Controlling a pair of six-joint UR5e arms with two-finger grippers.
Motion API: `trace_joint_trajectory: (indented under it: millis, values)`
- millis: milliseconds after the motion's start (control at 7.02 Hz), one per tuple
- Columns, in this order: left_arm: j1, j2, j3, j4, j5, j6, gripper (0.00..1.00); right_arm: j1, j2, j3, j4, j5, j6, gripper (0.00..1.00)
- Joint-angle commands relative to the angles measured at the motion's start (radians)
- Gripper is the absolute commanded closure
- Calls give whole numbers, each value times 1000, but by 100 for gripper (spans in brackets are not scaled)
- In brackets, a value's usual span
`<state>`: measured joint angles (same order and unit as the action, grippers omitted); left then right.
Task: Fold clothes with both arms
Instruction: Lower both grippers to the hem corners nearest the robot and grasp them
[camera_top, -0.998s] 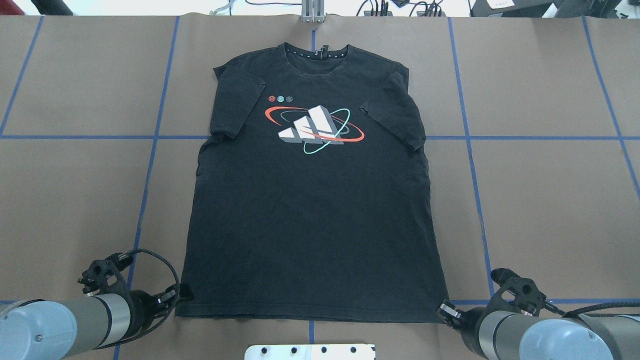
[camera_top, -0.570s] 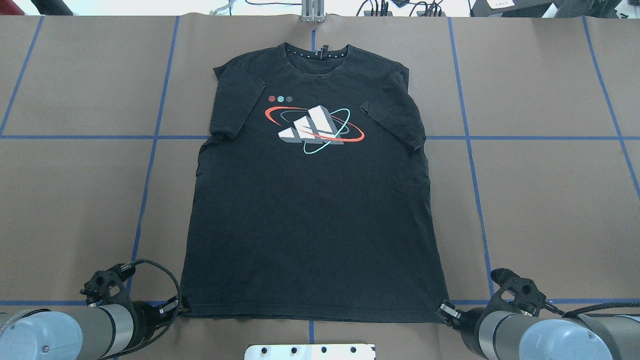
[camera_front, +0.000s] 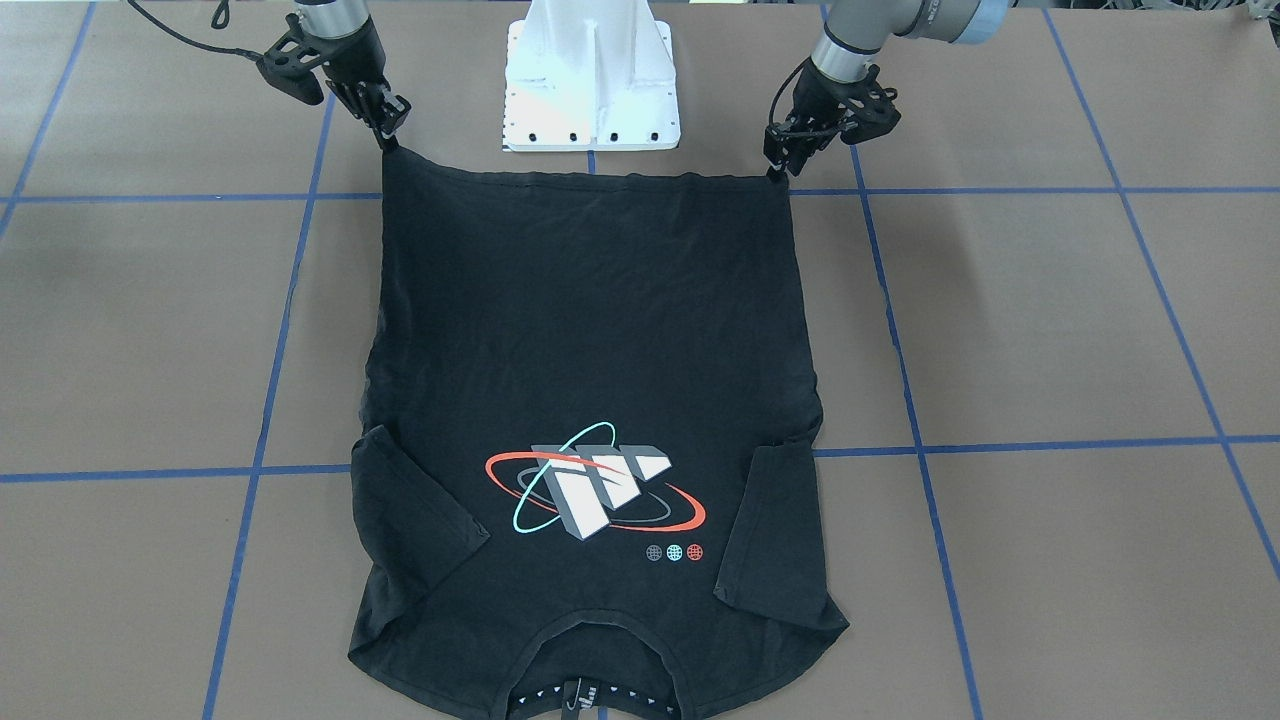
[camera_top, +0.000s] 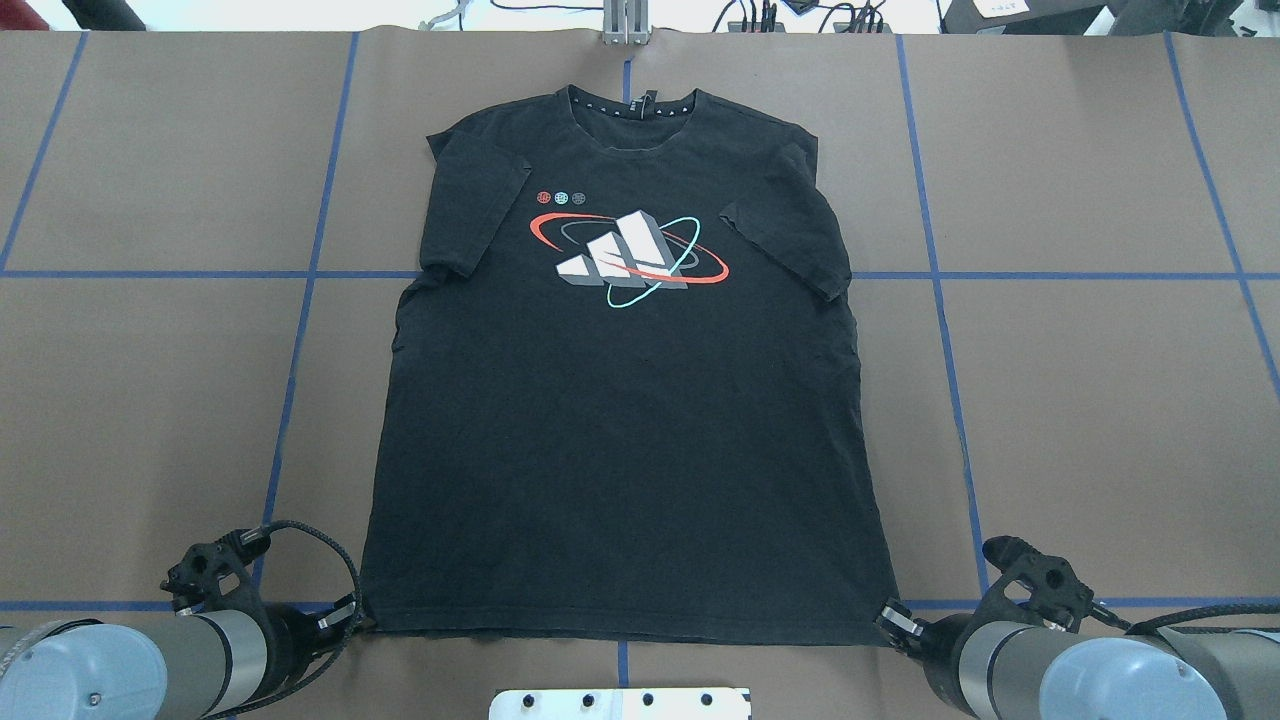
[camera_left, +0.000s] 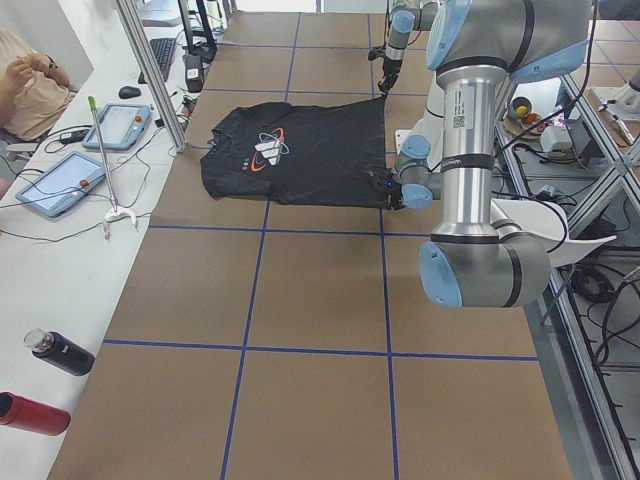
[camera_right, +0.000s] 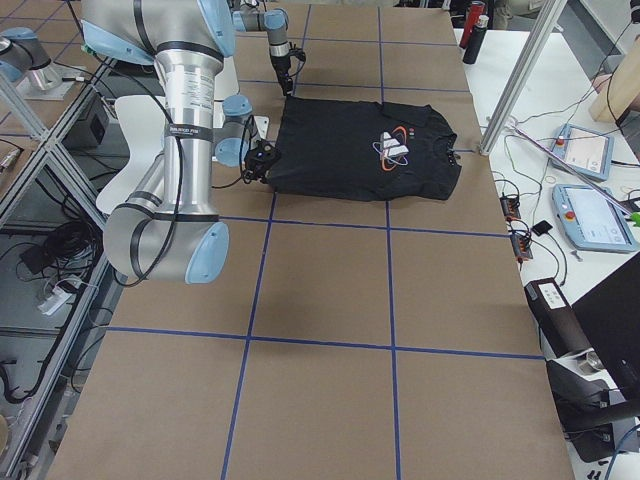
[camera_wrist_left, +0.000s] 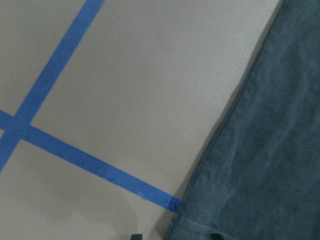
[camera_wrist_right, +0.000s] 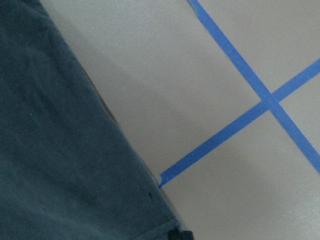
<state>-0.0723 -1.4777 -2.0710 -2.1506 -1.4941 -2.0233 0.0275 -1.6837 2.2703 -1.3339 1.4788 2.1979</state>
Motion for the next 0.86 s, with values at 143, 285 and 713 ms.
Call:
trace_joint_trajectory:
  millis: [143, 285, 713]
  values:
    - [-3, 0, -3, 0, 0, -8, 100, 0, -2, 0, -1, 0, -1, 100]
    - [-3, -3, -7, 0, 0, -15, 100, 0, -1, 0, 1, 0, -1, 100]
    - [-12, 58, -111, 0, 0, -15, 100, 2, 1, 11, 1, 0, -1, 100]
